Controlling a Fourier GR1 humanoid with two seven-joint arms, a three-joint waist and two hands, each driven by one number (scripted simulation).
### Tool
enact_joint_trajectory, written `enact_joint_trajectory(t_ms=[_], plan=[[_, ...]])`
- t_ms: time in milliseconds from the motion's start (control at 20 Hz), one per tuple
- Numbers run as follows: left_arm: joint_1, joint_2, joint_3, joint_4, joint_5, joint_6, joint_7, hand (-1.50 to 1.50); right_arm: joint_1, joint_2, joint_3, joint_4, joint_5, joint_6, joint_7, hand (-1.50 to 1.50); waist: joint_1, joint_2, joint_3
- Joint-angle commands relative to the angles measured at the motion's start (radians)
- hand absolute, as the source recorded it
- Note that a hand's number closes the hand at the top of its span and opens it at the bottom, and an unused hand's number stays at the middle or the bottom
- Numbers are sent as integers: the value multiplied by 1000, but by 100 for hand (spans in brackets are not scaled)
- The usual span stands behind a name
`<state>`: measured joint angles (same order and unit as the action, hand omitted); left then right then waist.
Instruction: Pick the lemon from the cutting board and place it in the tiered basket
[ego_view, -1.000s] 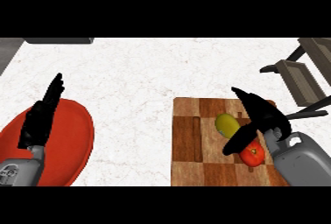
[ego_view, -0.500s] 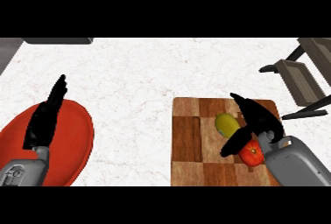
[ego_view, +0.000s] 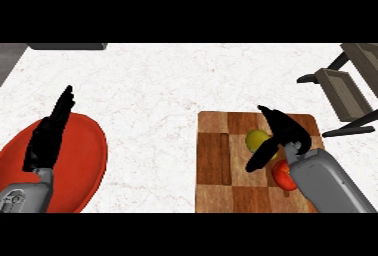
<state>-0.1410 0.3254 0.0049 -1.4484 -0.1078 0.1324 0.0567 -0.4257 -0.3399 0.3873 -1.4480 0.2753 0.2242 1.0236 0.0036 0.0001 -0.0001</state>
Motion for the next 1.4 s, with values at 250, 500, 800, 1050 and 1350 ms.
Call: enact_joint_trajectory(t_ms=[250, 500, 800, 1050, 1350], plan=[[21, -33, 6, -5, -34, -11, -15, 0, 17, 43, -39, 96, -17, 129, -24, 150, 1, 0, 0], [-35, -17, 31, 0, -13, -33, 26, 0, 5, -16, 64, 36, 45, 219, -95, 150, -4, -1, 0], [-22, -12, 66, -2, -19, -53, 19, 0, 65, 112, -17, 80, 95, 82, -120, 150, -4, 0, 0], [28, -48, 34, -85, -57, -41, 55, 0, 8, 155, -95, -30, 93, 102, 1, 150, -1, -2, 0], [9, -35, 60, -28, -46, -42, 18, 0, -82, 140, -25, -411, 107, 138, 61, 150, -20, -13, -3]])
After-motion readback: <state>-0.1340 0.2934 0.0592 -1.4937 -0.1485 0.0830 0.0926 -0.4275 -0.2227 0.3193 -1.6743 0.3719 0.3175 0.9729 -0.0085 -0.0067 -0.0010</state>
